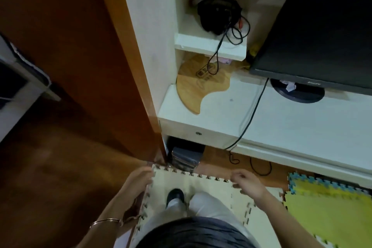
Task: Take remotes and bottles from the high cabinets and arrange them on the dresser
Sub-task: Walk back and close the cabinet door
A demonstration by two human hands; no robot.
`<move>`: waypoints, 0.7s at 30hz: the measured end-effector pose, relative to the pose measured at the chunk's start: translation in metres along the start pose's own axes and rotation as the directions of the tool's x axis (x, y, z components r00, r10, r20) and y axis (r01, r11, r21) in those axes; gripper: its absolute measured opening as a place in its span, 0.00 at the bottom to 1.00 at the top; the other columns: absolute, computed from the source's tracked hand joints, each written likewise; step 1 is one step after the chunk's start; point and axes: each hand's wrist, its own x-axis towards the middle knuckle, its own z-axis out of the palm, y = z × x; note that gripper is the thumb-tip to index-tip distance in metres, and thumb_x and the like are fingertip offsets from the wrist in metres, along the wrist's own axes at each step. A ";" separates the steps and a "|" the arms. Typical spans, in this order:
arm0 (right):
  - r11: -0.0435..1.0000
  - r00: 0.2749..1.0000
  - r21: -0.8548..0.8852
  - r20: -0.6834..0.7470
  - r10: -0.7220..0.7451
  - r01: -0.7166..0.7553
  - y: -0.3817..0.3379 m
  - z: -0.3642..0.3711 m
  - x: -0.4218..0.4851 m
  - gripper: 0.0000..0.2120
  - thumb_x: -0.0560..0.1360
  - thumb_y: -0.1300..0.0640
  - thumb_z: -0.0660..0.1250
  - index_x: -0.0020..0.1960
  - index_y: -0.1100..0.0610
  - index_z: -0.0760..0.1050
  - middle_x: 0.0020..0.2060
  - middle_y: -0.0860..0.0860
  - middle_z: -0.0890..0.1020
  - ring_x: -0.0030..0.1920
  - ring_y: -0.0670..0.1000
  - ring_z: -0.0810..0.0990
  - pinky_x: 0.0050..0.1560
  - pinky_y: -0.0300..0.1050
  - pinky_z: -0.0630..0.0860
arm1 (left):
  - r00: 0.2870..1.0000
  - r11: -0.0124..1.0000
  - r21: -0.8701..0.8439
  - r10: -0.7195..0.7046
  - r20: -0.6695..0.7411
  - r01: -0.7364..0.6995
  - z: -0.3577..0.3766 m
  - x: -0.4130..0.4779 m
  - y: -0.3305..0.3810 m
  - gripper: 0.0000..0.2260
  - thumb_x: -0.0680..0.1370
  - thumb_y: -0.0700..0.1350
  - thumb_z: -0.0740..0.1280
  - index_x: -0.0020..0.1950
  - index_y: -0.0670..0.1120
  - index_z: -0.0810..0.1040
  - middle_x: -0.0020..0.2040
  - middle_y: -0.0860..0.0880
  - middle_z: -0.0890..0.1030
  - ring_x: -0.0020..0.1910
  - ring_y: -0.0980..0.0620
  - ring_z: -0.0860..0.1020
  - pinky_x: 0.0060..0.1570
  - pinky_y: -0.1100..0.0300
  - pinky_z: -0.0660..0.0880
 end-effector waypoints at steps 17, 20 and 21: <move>0.175 0.160 -0.063 -0.194 -0.968 0.983 -0.340 -0.156 -0.177 0.10 0.74 0.58 0.67 0.50 0.44 0.78 0.47 0.46 0.85 0.50 0.38 0.82 0.50 0.29 0.76 | 0.117 0.113 -0.033 0.972 -0.205 -0.993 0.011 -0.201 0.361 0.10 0.70 0.52 0.64 0.51 0.62 0.75 0.51 0.65 0.81 0.52 0.67 0.78 0.50 0.73 0.74; -0.028 -0.049 -0.084 -0.256 -0.965 0.996 -0.388 -0.178 -0.220 0.10 0.74 0.61 0.67 0.48 0.47 0.79 0.45 0.48 0.85 0.48 0.38 0.82 0.48 0.28 0.75 | -0.071 -0.079 -0.016 0.957 -0.282 -0.997 0.004 -0.233 0.417 0.12 0.75 0.44 0.65 0.51 0.62 0.73 0.50 0.62 0.81 0.52 0.68 0.78 0.46 0.79 0.73; -0.085 -0.106 -0.090 -0.270 -0.957 0.992 -0.403 -0.184 -0.235 0.10 0.74 0.62 0.66 0.47 0.47 0.79 0.44 0.49 0.85 0.47 0.39 0.82 0.47 0.28 0.75 | -0.130 -0.136 0.002 0.942 -0.311 -0.991 0.002 -0.242 0.435 0.13 0.76 0.42 0.65 0.52 0.61 0.72 0.51 0.61 0.80 0.53 0.68 0.77 0.45 0.81 0.72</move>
